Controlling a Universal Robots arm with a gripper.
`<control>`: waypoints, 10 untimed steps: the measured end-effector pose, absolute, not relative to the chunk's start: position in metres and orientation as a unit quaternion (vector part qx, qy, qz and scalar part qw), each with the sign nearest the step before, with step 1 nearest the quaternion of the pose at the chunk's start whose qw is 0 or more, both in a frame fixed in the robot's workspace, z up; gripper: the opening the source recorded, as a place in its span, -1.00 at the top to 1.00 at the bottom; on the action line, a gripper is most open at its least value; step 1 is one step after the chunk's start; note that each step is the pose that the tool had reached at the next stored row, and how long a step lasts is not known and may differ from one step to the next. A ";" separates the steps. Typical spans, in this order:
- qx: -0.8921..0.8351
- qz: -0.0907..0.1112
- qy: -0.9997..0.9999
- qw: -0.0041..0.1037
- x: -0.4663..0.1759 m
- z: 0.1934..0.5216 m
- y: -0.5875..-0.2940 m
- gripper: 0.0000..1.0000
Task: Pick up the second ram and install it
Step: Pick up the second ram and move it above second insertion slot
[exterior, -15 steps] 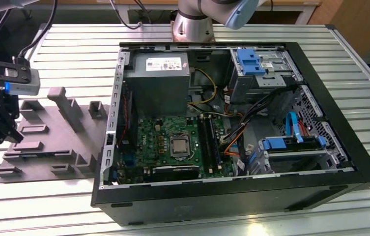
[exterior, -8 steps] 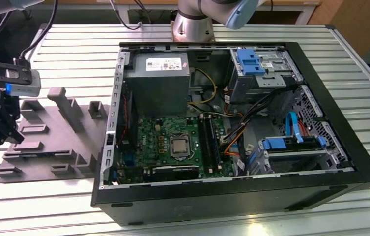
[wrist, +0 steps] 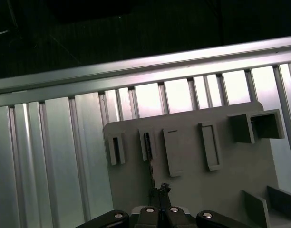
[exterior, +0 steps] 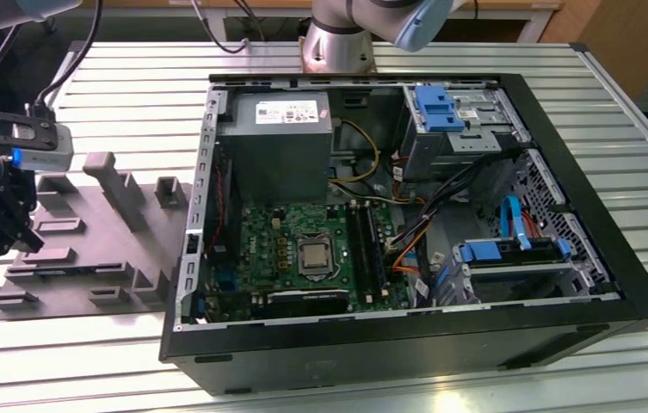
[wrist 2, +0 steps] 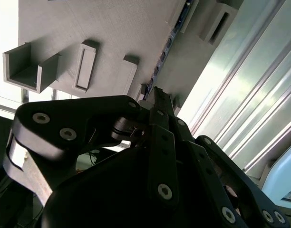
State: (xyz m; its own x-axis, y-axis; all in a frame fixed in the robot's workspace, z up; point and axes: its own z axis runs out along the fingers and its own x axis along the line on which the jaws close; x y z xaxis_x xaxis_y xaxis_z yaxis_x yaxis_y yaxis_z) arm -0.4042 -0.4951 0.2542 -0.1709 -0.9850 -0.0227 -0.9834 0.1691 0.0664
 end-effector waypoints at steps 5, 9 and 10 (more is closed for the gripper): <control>0.644 -0.033 -0.764 0.013 -0.404 0.253 -0.495 0.79; 0.644 -0.033 -0.764 0.013 -0.404 0.252 -0.495 0.79; 0.644 -0.033 -0.764 0.013 -0.404 0.252 -0.495 0.79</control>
State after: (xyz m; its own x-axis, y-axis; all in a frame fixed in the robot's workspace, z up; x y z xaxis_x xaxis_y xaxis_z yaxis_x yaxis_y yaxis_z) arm -0.4042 -0.4951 0.2523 -0.1695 -0.9853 -0.0228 -0.9836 0.1676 0.0663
